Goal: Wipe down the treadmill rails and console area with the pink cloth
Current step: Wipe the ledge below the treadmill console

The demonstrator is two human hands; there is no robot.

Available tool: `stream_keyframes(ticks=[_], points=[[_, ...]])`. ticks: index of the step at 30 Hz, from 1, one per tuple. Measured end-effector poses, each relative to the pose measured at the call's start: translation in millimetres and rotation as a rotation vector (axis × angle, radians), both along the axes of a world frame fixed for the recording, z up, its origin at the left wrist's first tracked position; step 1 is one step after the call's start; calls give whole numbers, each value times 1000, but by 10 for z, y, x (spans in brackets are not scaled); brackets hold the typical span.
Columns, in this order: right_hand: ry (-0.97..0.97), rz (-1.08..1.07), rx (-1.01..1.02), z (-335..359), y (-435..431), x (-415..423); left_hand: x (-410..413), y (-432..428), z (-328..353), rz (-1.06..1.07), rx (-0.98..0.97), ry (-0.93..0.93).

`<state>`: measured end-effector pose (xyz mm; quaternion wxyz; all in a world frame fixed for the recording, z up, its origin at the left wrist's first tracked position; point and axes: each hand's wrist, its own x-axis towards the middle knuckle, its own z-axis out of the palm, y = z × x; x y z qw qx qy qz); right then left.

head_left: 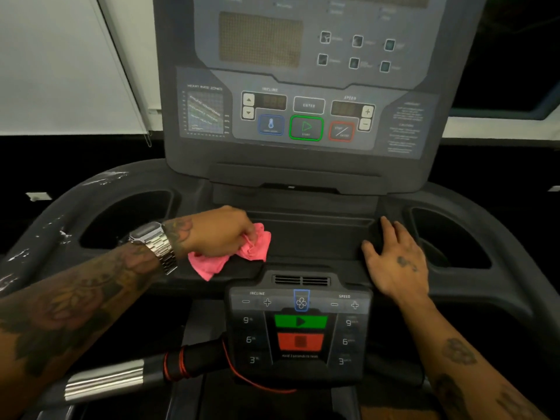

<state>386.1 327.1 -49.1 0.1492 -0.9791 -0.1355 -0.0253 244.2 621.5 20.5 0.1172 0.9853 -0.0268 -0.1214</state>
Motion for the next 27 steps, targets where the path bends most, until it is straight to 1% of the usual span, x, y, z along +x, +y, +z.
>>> stream_keyframes(ticks=[3, 6, 9, 12, 18, 24, 27], points=[[-4, -5, -14, 3, 1, -8, 264, -240, -8, -72, -135, -16], [8, -8, 9, 9, 0, 1, 554, -615, -64, -143, -191, -61], [6, -12, 40, 5, -10, 4, 770, -941, -185, -127, -237, -112], [17, -8, 57, 10, -37, 11, 817, -1009, -292, -72, -279, -109], [47, 10, 68, 29, -33, -13, 413, -448, -373, -23, -196, -73], [55, 3, 56, 30, -57, -21, -187, 253, -184, 114, -142, -44], [53, 4, 39, 16, -39, -23, -237, 354, -117, 107, -132, -41]])
